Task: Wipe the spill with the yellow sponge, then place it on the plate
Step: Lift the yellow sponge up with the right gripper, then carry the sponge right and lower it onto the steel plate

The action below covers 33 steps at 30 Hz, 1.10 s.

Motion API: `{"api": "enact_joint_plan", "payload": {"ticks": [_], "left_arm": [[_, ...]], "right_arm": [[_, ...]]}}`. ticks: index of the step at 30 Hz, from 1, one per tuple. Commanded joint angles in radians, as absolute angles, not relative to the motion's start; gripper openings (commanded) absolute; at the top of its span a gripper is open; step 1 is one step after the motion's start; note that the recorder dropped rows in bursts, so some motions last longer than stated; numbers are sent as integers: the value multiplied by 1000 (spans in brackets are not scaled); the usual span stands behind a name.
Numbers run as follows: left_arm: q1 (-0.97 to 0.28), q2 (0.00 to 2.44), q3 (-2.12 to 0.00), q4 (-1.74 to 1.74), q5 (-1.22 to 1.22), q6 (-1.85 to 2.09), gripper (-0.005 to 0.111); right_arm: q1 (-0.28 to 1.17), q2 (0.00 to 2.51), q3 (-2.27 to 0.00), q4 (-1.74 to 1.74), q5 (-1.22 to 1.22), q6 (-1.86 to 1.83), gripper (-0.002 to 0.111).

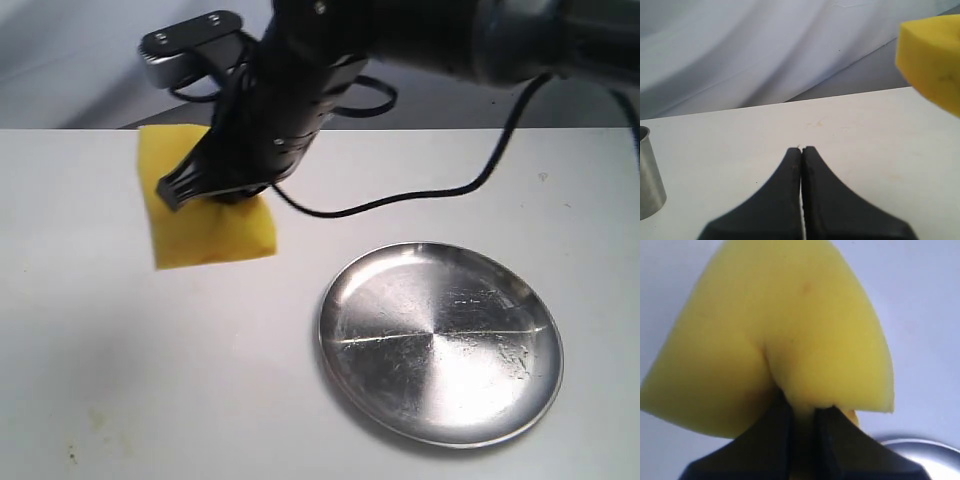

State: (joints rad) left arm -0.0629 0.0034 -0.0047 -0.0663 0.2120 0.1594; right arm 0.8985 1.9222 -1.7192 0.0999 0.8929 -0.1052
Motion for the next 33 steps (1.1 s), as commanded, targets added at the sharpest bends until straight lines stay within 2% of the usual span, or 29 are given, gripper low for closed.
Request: {"api": "enact_joint_plan", "payload": {"ticks": [1, 12, 20, 23, 31, 33], "left_arm": [[-69, 0, 0, -69, 205, 160, 0], [-69, 0, 0, -69, 205, 160, 0], [-69, 0, 0, -69, 205, 160, 0], [-69, 0, 0, -69, 205, 160, 0], [-69, 0, 0, -69, 205, 160, 0], [-69, 0, 0, -69, 205, 160, 0]], "right_arm": [[802, 1823, -1589, 79, 870, -97, 0], [626, 1660, -1105, 74, 625, -101, 0], [568, 1660, -999, 82, 599, -96, 2], [568, 1660, -995, 77, 599, -109, 13], [568, 1660, -995, 85, 613, -108, 59], [568, 1655, -995, 85, 615, -113, 66]]}}
